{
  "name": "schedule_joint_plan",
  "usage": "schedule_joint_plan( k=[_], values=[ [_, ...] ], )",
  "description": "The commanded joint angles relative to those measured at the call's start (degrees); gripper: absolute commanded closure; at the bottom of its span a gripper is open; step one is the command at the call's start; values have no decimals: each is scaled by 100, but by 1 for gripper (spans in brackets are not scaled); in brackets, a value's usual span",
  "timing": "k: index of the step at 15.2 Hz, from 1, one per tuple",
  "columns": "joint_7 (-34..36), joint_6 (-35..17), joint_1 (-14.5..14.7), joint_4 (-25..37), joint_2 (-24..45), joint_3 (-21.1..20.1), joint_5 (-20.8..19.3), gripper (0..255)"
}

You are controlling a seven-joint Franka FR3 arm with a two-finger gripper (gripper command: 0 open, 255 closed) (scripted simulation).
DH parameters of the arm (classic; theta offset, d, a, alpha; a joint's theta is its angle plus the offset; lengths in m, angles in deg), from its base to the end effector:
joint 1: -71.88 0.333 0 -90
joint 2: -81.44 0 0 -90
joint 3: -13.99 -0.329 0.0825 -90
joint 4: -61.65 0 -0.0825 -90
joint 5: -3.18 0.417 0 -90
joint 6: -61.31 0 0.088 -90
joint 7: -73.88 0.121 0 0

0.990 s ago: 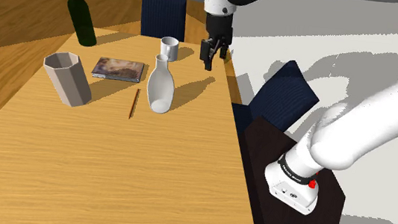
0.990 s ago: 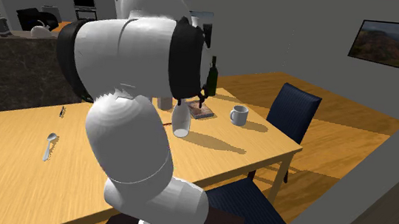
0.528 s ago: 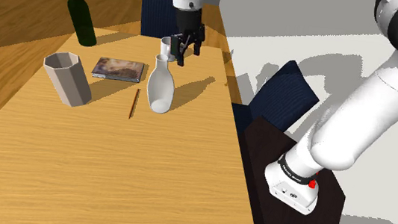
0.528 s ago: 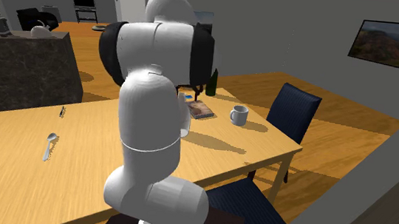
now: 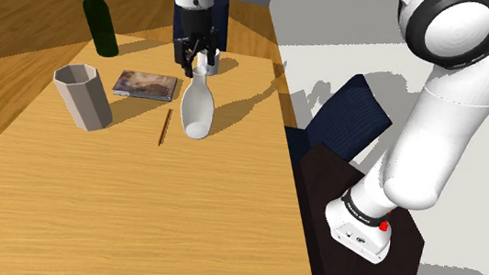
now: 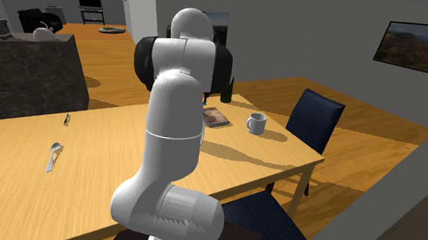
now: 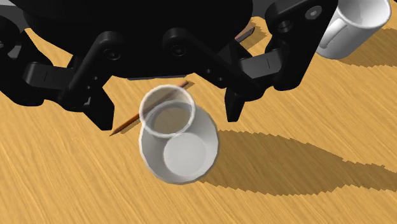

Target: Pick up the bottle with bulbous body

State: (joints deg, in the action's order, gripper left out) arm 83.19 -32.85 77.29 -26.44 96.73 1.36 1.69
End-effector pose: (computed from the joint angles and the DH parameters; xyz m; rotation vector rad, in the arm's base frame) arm 0.6304 0.1879 0.4825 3.1177 0.2392 -0.2471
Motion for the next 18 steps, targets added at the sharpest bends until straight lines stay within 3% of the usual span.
schedule_joint_plan(
  k=[1, 8, 9, 18],
  values=[
    [13, -125, 10, -69, 53, -4, -3, 0],
    [11, -465, 5, -377, 85, 2, -11, 0],
    [9, -461, 4, -372, 86, 2, -12, 255],
    [11, -465, 5, -377, 85, 2, -11, 255]
  ],
)
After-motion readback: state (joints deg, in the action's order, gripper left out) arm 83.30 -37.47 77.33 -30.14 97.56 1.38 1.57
